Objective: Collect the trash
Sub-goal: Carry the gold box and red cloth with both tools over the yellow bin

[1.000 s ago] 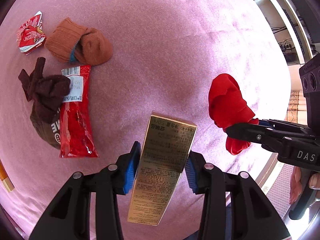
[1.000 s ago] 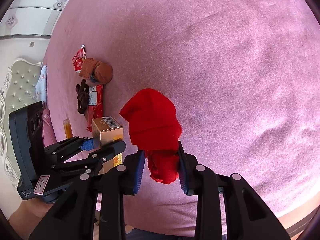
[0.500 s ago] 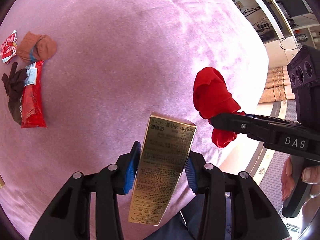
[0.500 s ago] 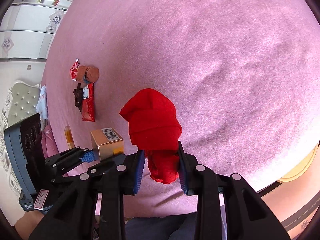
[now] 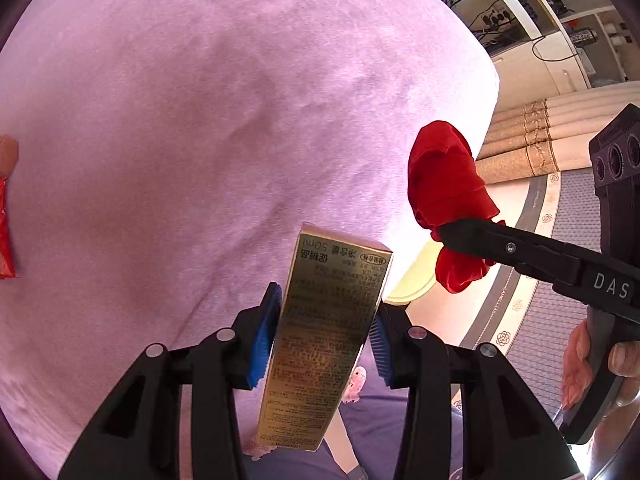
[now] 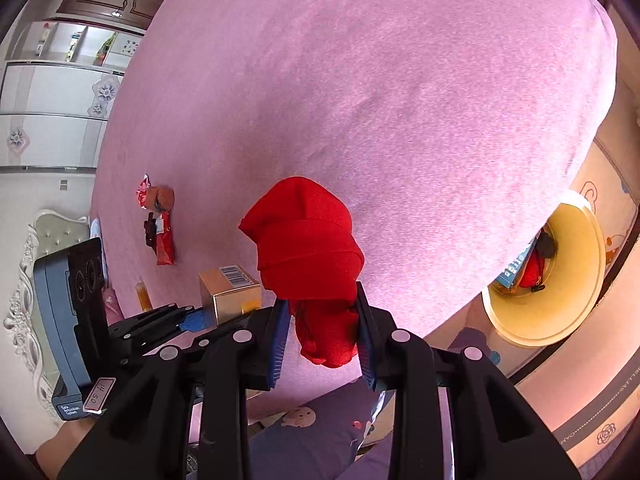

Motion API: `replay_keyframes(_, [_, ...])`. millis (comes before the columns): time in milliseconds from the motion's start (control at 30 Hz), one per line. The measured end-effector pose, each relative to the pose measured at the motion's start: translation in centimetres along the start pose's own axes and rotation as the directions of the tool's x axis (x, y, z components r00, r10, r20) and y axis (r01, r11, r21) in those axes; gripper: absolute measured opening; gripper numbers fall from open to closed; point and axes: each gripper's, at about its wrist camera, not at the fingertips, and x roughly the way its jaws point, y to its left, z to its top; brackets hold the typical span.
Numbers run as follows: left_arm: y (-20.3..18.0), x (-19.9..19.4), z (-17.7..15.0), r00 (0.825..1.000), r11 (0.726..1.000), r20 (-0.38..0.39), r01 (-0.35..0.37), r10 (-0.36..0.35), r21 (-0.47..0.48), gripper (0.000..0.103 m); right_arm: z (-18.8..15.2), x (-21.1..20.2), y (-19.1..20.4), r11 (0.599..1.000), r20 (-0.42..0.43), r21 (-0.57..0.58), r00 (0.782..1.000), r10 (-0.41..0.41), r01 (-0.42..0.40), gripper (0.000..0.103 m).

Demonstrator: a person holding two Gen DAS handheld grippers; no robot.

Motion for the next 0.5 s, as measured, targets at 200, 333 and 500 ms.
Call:
replay_keyframes(200, [-6.0, 2.3, 1.1, 0.999, 0.998, -0.034, 0.016, -0.015, 0.053, 0.042, -0.7, -3.5, -6.6, 0.997, 0.023, 0.076, 1.0, -0.02, 0.019, 0.029])
replay_keyframes(333, [-9.5, 4.1, 1.6, 0.998, 0.994, -0.067, 0.019, -0.013, 0.104, 0.042, -1.4, -5.5, -10.8, 0.99, 0.047, 0.141, 0.999, -0.027, 0.02, 0.029])
replay_keyframes(500, [-13.9, 7.1, 2.2, 0.994, 0.988, -0.11, 0.026, -0.009, 0.152, 0.042, -2.5, -7.6, -16.2, 0.975, 0.067, 0.221, 0.997, -0.037, 0.022, 0.029])
